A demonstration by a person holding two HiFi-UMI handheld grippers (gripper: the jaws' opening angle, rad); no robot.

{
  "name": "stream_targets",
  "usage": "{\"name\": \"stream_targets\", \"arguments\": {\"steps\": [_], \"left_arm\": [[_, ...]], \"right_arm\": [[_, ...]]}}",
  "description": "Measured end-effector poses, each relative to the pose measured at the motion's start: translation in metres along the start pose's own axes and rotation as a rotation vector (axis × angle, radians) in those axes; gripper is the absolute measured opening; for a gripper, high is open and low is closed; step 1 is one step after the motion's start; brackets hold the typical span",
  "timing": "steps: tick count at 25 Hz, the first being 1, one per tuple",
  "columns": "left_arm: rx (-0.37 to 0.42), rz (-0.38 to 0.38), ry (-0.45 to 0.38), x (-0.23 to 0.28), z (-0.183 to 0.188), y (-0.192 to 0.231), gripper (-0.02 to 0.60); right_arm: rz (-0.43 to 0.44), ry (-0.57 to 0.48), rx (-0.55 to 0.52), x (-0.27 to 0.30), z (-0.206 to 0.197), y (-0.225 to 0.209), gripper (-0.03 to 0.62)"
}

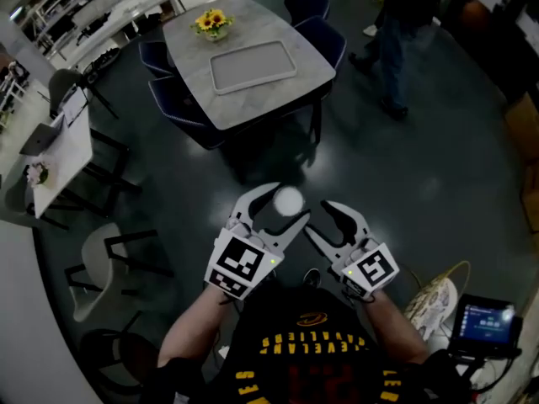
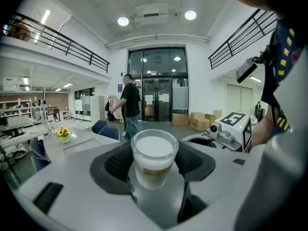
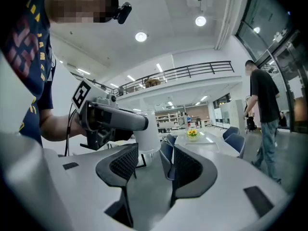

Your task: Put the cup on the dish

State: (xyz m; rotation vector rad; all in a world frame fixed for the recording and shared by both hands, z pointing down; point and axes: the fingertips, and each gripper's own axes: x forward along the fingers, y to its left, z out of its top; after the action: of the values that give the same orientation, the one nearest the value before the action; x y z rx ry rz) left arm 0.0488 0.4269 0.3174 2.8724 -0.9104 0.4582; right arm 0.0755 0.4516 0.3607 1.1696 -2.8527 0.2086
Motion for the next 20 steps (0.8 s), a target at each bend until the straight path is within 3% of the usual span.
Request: {"name": "stream_targets", "arguments": {"steps": [4, 7, 20], "left_arm": [[0.003, 0.041, 0.029, 0.037, 0.012, 0.000, 0.270], [-0.012, 0.057, 0.034, 0.069, 0.017, -0.005, 0.270], [-0.055, 0.093, 0.039, 0.065, 0.003, -0.029, 0.270]], "right_arm": [[0.082, -0.003, -0.051, 0.004, 0.008, -0.028, 0.216], [0.119, 0.003, -0.043, 0.003, 0.004, -0.052, 0.255], [0.147, -0.011, -0.061, -0.006, -0.006, -0.038, 0.255]]}}
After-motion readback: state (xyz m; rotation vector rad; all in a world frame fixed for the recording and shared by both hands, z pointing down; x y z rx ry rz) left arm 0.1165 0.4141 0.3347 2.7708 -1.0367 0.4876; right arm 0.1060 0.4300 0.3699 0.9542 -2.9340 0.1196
